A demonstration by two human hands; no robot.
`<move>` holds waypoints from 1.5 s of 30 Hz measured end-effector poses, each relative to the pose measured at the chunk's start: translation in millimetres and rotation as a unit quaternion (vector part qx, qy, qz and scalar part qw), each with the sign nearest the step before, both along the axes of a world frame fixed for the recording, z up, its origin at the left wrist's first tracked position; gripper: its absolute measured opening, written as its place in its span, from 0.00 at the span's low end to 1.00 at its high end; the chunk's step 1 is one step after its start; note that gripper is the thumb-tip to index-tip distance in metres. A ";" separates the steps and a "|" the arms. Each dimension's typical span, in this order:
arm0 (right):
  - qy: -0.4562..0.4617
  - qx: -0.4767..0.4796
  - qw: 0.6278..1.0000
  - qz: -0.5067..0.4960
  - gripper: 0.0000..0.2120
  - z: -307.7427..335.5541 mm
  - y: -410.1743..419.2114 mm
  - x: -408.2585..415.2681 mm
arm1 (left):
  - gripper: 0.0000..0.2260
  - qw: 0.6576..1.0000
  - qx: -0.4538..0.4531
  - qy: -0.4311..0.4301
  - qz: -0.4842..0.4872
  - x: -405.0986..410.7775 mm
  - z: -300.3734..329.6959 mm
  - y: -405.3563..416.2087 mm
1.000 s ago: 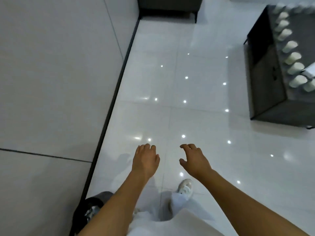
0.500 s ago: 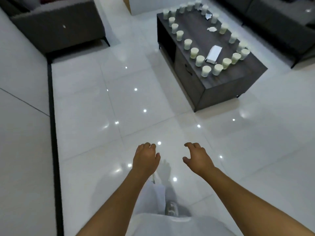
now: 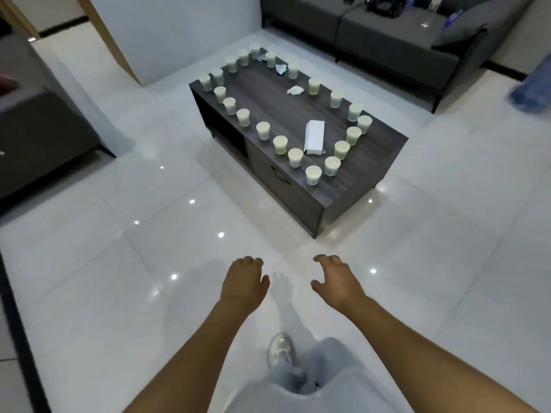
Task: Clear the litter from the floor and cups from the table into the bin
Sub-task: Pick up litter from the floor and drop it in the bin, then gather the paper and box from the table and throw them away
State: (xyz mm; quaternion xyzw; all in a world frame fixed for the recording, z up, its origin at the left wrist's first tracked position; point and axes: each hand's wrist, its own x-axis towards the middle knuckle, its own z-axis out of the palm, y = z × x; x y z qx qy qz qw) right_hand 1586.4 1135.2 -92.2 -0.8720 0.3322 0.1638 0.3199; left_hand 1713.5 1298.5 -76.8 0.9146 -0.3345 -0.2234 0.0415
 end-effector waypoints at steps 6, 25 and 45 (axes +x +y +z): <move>0.008 0.006 0.999 -0.037 0.26 -5.3 -59.3 73.0 | 0.18 0.999 0.012 0.013 -0.048 86.4 -3.0 -73.8; 0.017 0.020 0.999 -0.037 0.26 -3.0 -287.2 373.5 | 0.18 0.996 0.029 -0.015 -0.078 369.6 -1.7 -294.2; 0.038 0.055 0.986 -0.155 0.25 -24.6 -335.1 741.3 | 0.17 0.982 0.077 -0.004 -0.170 780.5 -18.5 -367.6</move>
